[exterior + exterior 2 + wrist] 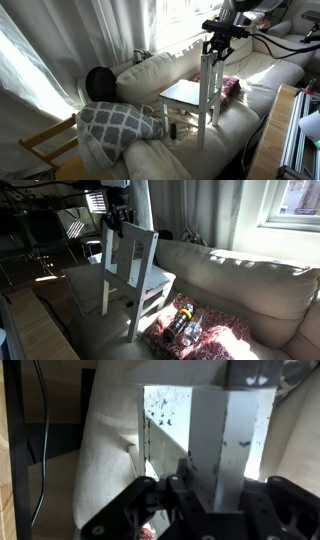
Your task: Pick up the striped towel and put it on the top of the backrest of the couch, turn the chair ninety degrees clockwise on the couch
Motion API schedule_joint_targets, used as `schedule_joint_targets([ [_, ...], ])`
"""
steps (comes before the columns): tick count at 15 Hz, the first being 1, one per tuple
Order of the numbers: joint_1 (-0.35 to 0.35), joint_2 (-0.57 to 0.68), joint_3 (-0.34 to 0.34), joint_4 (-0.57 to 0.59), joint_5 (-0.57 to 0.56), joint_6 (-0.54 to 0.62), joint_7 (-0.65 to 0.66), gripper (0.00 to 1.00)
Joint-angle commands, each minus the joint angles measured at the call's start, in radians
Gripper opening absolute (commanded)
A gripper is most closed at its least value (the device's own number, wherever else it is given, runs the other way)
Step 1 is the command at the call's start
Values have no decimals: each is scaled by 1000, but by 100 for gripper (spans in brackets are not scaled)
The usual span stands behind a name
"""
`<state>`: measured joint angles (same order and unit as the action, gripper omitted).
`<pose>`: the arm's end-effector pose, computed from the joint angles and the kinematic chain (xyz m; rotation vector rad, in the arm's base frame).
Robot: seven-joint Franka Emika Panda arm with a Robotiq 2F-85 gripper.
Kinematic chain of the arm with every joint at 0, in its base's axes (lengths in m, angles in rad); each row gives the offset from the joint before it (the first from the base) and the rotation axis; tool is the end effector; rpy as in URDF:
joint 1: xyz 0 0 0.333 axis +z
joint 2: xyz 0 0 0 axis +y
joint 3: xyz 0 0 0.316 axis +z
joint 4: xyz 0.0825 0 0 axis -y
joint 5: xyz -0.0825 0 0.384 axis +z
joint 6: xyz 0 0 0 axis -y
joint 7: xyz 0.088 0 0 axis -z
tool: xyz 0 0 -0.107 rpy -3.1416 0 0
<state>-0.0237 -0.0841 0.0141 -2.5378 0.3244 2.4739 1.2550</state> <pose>0.4532 -0.0053 0.3052 -2.1490 2.0388 0.1506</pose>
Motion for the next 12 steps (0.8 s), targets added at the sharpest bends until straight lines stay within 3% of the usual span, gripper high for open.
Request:
schedule_joint_targets([
  [1,13,-99,7,-6,44,55,35,6],
  [7,36,-47,28,-3,50,73,50,6],
  [8,34,-16,26,8,42,59,52,24],
  [9,35,2,24,14,48,57,51,23],
  [10,34,26,24,21,40,54,58,6],
  [12,36,63,22,32,43,54,59,6],
])
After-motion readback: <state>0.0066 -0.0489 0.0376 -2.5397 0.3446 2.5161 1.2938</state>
